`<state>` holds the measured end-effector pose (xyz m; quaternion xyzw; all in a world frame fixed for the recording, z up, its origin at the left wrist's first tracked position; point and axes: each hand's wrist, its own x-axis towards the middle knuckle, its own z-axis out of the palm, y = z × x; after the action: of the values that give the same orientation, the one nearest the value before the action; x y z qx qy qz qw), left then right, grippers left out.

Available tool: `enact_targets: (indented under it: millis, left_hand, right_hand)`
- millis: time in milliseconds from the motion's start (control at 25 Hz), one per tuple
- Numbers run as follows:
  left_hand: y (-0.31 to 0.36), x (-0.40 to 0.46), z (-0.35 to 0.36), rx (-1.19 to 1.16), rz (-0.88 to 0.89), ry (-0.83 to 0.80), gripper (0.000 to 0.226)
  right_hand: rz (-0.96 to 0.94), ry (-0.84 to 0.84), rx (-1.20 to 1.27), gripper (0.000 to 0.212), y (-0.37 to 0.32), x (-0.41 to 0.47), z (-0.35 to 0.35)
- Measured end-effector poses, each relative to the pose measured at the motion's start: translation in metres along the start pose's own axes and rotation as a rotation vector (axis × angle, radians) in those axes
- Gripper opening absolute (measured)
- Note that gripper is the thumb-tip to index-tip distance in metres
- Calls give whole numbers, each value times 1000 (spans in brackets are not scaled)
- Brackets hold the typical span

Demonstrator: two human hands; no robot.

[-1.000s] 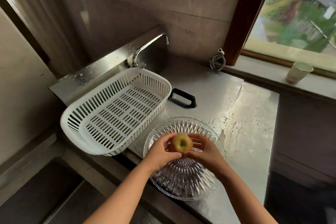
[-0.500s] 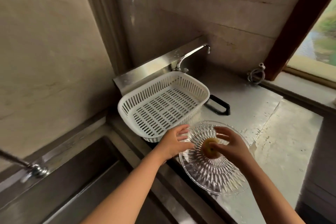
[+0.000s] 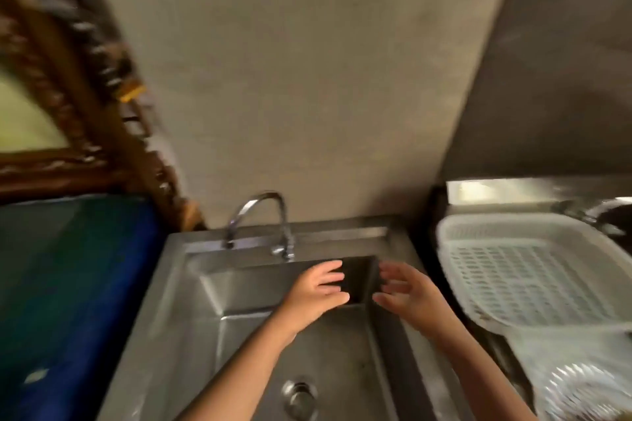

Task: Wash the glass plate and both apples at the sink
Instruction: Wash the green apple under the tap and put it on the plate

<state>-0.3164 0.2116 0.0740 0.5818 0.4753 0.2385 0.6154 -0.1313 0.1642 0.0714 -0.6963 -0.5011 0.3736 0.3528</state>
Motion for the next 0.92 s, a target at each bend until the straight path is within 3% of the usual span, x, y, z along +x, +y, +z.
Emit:
enact_targets:
  millis: [240,520,760,920]
  left_hand:
    - [-76,-85,-154,-98,-133,437,50]
    - [-163,-195,-280,-246,-280,874,49]
    - [-240,-262,-378,-421,-456,1134,37]
    - [-268,-257,-431,-538,-600,1220,47]
  right_hand:
    - [-160,-386,-101,49,-79,33,170]
    - [-230,-785,-100,49,-143,14,371]
    - [-196,-864,-132,56,-157,-11,522]
    - [-109,-896,-90,59,-166,-18,606]
